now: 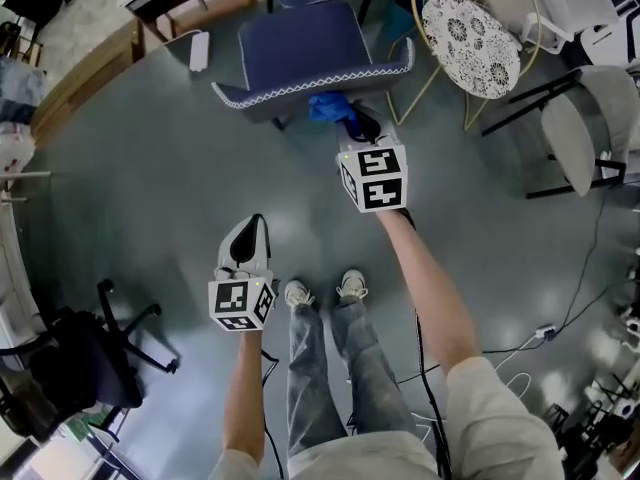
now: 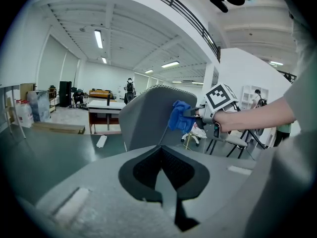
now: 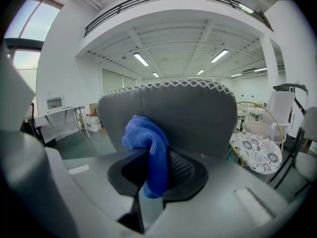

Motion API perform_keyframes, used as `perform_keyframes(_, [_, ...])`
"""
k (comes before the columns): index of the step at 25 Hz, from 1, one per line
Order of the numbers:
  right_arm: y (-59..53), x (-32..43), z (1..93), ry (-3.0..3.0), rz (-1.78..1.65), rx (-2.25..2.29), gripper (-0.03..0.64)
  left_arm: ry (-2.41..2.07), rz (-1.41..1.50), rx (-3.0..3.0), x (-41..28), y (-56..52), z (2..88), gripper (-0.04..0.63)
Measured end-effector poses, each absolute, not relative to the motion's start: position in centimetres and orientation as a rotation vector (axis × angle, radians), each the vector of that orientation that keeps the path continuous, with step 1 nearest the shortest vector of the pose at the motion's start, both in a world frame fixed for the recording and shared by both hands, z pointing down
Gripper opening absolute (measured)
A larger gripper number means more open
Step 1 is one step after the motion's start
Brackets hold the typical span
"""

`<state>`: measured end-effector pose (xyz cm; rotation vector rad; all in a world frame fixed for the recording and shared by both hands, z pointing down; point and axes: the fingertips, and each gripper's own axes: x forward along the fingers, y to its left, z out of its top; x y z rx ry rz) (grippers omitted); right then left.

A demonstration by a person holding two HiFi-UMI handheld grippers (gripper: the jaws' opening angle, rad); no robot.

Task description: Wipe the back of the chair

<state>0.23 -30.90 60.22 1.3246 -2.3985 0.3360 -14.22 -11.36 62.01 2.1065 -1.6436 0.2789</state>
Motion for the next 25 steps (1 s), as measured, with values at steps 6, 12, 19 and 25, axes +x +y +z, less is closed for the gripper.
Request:
perform_keyframes(6, [-32.8, 6.4, 60.2, -2.344, 0.347, 1.417, 0.068, -1.596, 0.298, 2.147, -10.9, -13.0, 62.0, 0.002])
perform_keyframes(12, [-34.9, 11.8, 60.4, -2.287, 0.398, 1.528, 0.067, -1.556, 0.322, 2.166, -8.1, -14.2, 62.3, 0.002])
perform_keyframes(19, [-35.5, 15.2, 61.0, -2.241, 0.399, 1.564, 0.067, -1.533, 0.335, 2.183, -6.5, -15.0, 62.4, 0.002])
perform_keyframes(25, [-34.6, 15.4, 61.3, -2.237, 0.376, 1.555, 0.067, -1.535, 0.328, 2.181, -6.4, -14.8, 62.6, 0.002])
